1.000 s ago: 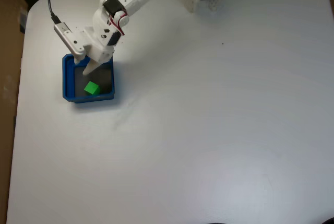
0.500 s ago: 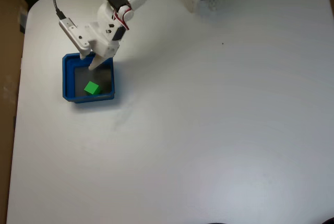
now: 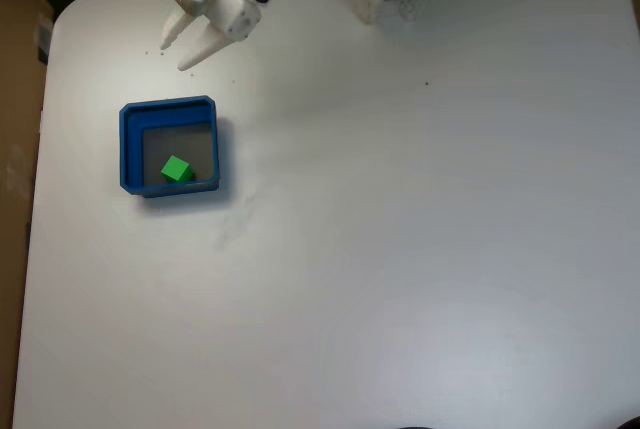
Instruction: Pick up green cube and drop it in the blue box
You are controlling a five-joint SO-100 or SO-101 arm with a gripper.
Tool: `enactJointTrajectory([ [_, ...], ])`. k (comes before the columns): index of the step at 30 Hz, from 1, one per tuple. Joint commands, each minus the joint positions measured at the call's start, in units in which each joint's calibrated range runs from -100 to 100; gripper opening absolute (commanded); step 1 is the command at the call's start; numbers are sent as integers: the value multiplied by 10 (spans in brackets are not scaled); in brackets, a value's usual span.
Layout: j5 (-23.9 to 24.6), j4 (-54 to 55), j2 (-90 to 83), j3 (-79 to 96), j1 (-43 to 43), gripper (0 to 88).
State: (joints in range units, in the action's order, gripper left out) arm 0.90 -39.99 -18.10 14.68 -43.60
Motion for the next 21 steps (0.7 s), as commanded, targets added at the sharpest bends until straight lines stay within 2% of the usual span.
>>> enactJointTrajectory([
  [1,1,6,-104,5,-2,170],
  [7,0,6,-209,63,0,166],
  [21,2,9,-415,387,53,164],
])
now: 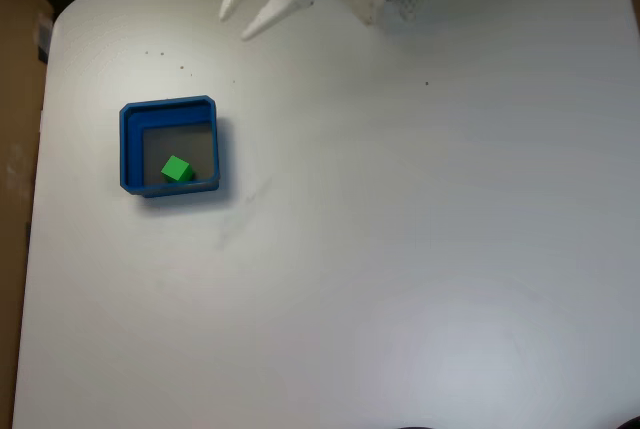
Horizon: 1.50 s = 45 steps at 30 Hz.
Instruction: Pick up green cube and drop it in the blue box
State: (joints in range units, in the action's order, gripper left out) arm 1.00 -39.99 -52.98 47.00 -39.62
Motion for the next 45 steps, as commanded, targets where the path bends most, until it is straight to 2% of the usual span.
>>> enactJointTrajectory([
  [1,1,9,-83,86,16,164],
  [29,-2,13,-442,484,31,164],
  [37,-2,11,-464,528,82,164],
  [45,-3,7,-463,528,190,164],
])
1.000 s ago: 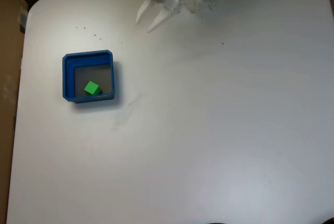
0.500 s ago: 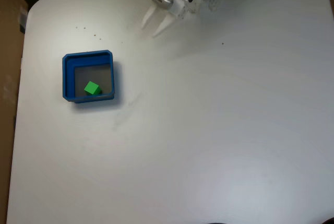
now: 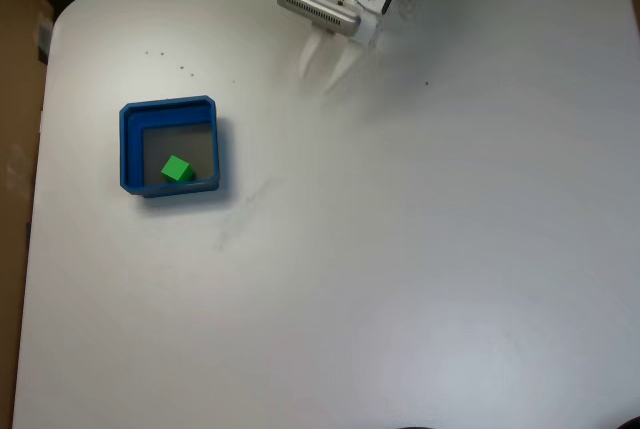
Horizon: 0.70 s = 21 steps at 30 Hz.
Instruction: Pick up green cube and drop it in the blue box
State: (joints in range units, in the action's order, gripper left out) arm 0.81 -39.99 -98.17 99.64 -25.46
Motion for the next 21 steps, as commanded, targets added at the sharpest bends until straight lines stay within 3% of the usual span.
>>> enactJointTrajectory([
  [1,-1,7,-11,2,62,164],
  [21,0,7,-11,2,272,162],
])
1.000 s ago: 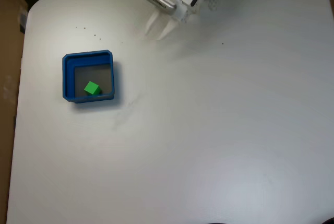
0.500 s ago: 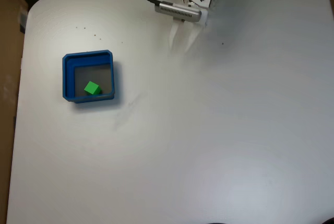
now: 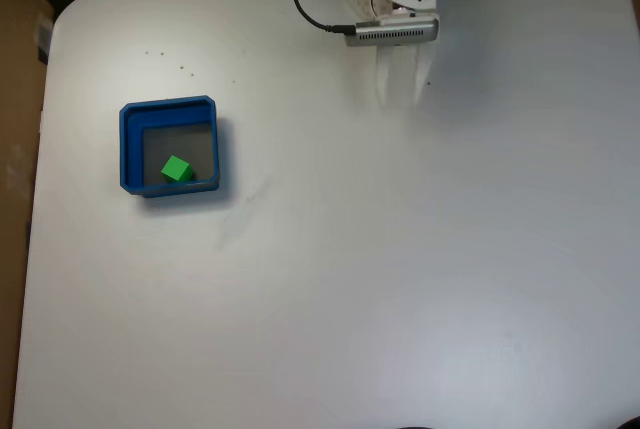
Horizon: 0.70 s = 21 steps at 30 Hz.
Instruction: Pick up green cube and drop it in the blue box
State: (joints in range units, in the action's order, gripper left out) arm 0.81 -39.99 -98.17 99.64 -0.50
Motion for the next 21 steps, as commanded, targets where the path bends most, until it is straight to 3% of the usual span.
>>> enactJointTrajectory([
  [1,0,7,-11,2,27,162],
  [5,2,7,-10,1,31,145],
  [12,2,6,-10,1,31,3],
  [21,3,6,-10,1,30,7],
])
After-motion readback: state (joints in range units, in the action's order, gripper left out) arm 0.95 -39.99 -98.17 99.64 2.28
